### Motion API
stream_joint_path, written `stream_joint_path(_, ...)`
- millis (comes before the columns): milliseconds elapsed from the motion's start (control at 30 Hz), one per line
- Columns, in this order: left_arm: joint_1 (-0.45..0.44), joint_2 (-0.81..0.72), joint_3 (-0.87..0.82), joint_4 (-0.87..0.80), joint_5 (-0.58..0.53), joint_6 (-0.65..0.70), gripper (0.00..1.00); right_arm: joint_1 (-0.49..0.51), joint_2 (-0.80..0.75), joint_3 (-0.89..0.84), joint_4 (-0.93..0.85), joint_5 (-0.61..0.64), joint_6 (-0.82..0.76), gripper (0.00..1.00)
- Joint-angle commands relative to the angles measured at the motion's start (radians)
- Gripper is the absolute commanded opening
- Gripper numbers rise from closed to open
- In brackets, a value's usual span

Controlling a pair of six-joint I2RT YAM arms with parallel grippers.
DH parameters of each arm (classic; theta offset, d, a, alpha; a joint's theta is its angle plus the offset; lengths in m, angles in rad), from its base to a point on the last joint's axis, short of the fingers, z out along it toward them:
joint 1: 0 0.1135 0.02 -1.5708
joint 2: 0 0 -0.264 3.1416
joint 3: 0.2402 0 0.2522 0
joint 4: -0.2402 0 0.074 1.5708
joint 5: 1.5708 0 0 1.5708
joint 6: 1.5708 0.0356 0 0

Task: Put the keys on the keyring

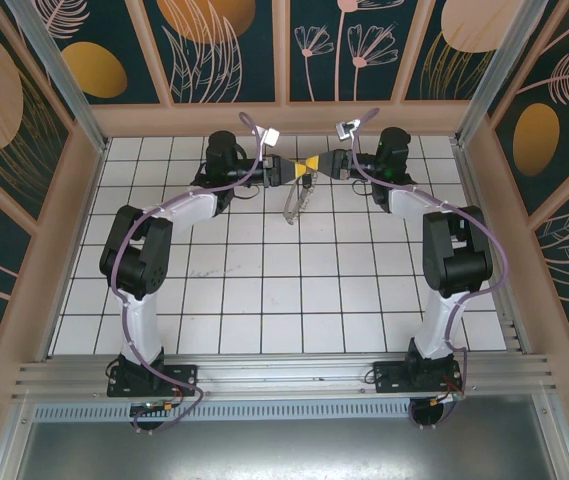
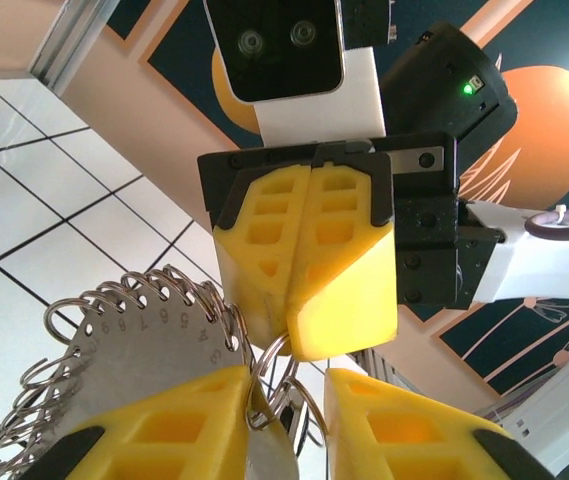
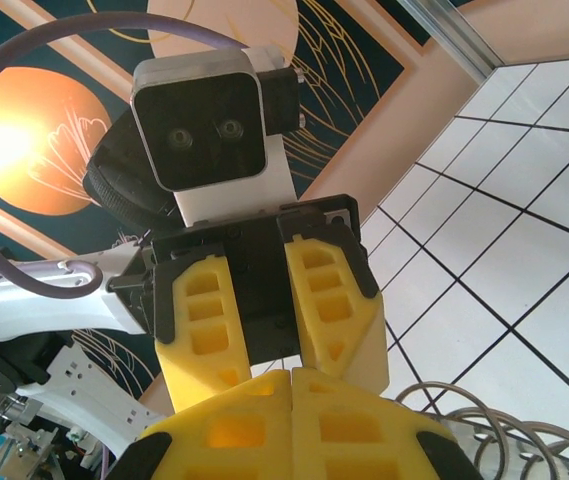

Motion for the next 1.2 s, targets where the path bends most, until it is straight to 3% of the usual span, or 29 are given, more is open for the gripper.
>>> stream_joint_path(0, -0.009, 0.009, -0.004, 0.054, 0.023, -0.003, 0.25, 0.006, 0.004, 0.040, 0.051, -0.011, 0.007, 0.00)
stream_joint_path(200, -0.008, 0.001, -0.010, 0.085, 0.006, -0.018, 0.24, 0.007, 0.006, 0.037, 0.051, -0.014, 0.006, 0.00)
stream_joint_path(433, 0.005, -0.033, -0.044, 0.138, -0.046, -0.036, 0.38, 0.006, -0.003, 0.031, 0.037, -0.016, -0.008, 0.00)
stream_joint_path(633, 0.014, -0.031, -0.064, 0.239, -0.025, -0.107, 0.30, 0.007, -0.005, 0.030, 0.032, -0.013, -0.011, 0.00)
stream_joint_path(767, 0.015, -0.028, -0.082, 0.315, -0.018, -0.156, 0.31, 0.006, -0.006, 0.031, 0.033, -0.014, -0.010, 0.00)
stream_joint_path(1167, 0.013, 0.000, -0.062, 0.334, -0.008, -0.186, 0.25, 0.008, -0.004, 0.034, 0.041, -0.013, -0.005, 0.00)
